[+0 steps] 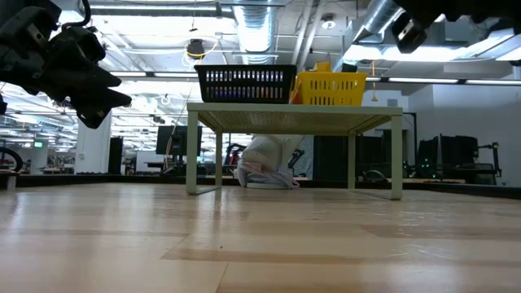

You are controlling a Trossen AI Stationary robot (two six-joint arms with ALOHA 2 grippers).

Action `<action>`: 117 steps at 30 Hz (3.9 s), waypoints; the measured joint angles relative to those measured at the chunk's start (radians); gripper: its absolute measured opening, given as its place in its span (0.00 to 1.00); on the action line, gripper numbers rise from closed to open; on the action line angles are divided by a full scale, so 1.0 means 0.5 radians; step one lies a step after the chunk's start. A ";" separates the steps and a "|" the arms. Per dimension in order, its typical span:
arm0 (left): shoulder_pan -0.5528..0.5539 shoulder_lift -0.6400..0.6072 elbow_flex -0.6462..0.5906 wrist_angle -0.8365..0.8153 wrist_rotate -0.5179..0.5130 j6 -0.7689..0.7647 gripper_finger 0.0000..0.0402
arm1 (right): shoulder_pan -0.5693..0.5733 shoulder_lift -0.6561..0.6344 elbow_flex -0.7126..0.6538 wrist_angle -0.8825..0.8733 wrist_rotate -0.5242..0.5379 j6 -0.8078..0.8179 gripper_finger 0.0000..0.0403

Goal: Pick & Place Office Desk Supplies
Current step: Return to Home Position

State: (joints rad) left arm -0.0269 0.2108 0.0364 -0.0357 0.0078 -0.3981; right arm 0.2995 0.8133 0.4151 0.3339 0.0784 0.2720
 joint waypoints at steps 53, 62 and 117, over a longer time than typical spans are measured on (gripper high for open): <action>0.000 -0.001 0.000 0.014 0.000 0.000 0.41 | -0.409 -1.610 -0.815 -0.602 0.054 -0.283 0.17; 0.001 -0.001 0.000 0.016 0.000 0.000 0.41 | -0.408 -1.589 -0.816 -0.605 0.054 -0.281 0.17; 0.001 0.000 0.001 0.015 0.000 0.000 0.41 | -0.408 -1.588 -0.819 -0.605 0.053 -0.280 0.17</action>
State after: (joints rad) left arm -0.0266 0.2108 0.0368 -0.0280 0.0078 -0.3981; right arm 0.0956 0.0193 0.0055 0.0315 0.1051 0.1321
